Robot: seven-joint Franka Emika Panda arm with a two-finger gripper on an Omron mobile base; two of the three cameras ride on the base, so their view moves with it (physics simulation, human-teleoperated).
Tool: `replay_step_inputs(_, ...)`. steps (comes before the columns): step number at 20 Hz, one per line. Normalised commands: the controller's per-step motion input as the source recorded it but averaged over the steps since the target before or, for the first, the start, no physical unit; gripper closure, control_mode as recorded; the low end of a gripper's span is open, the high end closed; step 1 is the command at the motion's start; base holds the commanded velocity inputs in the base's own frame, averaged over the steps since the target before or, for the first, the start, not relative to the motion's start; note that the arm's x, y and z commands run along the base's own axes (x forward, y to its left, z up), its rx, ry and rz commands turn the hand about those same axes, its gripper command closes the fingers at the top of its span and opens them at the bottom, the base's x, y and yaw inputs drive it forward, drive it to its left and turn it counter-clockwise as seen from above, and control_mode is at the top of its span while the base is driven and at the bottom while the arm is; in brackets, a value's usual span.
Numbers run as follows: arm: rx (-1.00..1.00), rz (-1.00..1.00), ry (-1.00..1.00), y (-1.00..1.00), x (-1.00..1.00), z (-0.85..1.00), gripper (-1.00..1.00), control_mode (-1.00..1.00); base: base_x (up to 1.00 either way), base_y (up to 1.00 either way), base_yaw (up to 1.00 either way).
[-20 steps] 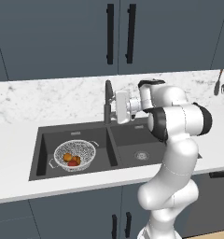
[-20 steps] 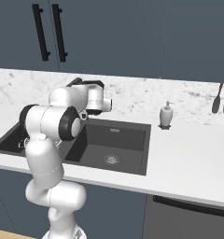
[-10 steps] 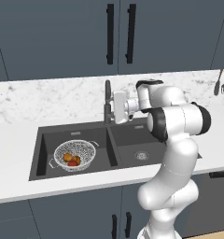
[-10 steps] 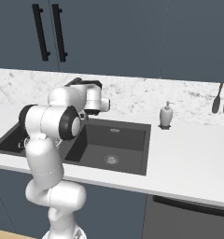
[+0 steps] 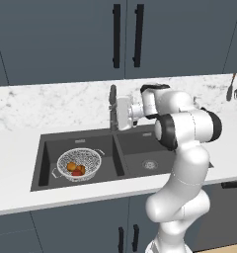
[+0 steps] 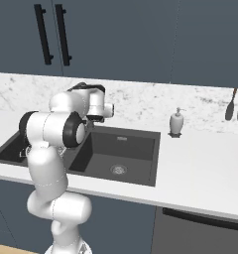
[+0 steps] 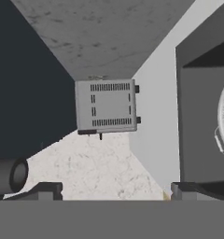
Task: Put the colander in the sink, put the peach, peach, apple in the colander, and turn on the sink faucet and pour water over the colander.
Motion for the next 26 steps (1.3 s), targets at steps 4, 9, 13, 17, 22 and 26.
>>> replay_step_inputs(4, 0.0, 0.0, 0.0, 0.04, 0.27, 0.01, -1.0, -1.0, 0.0, 0.0, 0.0)
replay_step_inputs(9, 0.0, 0.0, 0.01, 0.05, 0.29, 0.0, -1.0, -1.0, 0.0, 0.0, 0.0)
replay_step_inputs(13, 0.0, 0.0, 0.03, 0.01, 0.34, 0.09, -1.0, -1.0, 0.0, 0.0, 0.0)
replay_step_inputs(17, 0.0, 0.0, 0.04, 0.0, 0.33, 0.15, -1.0, -1.0, 0.0, 0.0, 0.0)
replay_step_inputs(22, 0.0, 0.0, 0.07, 0.0, 0.34, 0.1, -1.0, -1.0, 0.0, 0.0, 0.0)
replay_step_inputs(26, 0.0, 0.0, 0.06, 0.02, 0.31, 0.08, -1.0, -1.0, 0.0, 0.0, 0.0)
